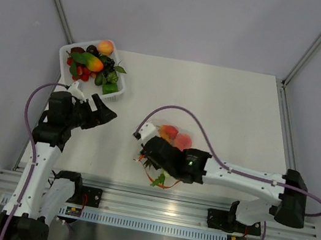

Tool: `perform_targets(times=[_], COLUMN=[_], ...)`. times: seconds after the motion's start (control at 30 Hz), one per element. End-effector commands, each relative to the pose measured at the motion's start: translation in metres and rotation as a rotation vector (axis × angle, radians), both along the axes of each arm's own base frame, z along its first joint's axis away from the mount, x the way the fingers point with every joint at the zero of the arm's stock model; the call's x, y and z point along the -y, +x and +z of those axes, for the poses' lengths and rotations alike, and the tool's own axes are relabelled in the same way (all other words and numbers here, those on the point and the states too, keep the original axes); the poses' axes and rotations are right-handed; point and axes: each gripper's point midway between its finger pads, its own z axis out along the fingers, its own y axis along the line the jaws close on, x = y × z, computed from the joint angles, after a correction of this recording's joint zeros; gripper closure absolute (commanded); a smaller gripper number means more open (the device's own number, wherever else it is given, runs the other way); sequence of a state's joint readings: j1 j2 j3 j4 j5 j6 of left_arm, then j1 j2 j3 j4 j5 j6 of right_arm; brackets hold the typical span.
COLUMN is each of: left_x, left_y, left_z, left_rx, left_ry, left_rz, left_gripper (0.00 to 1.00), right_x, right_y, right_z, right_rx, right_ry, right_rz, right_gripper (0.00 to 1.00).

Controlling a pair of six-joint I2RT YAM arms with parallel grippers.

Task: Place the food in the zip-top bag and seal the zipper
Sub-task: Pick up the zipper food storage bag at the center of the board.

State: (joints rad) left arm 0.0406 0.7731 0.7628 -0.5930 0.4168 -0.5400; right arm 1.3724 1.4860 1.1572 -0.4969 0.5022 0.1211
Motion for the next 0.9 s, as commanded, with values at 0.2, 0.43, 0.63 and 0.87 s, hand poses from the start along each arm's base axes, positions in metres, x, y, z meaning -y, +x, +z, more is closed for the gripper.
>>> perform_targets(times=[0.2, 0.43, 0.63, 0.87], left_x=[0.044, 0.088, 0.107, 0.107], left_y=[-0.002, -0.024, -0.067, -0.099], left_z=[0.069, 0.106, 0.095, 0.059], left_rx=[0.387, 0.657, 0.868, 0.93], left_ry=[-0.064, -0.03, 0.17, 0.334], left_rz=[-0.293, -0.533, -0.737, -0.946], left_gripper=[0.13, 0.19, 0.21, 0.15], right_x=[0.024, 0.035, 0.038, 0.046], right_y=[0.008, 0.022, 0.033, 0.043], right_z=[0.108, 0.12, 0.125, 0.133], right_rx=[-0.205, -0.296, -0.391, -0.443], right_ry=[0.372, 0.409, 0.462, 0.511], right_rz=[0.195, 0.229, 0.275, 0.304], right_gripper=[1.0, 1.0, 1.0, 1.0])
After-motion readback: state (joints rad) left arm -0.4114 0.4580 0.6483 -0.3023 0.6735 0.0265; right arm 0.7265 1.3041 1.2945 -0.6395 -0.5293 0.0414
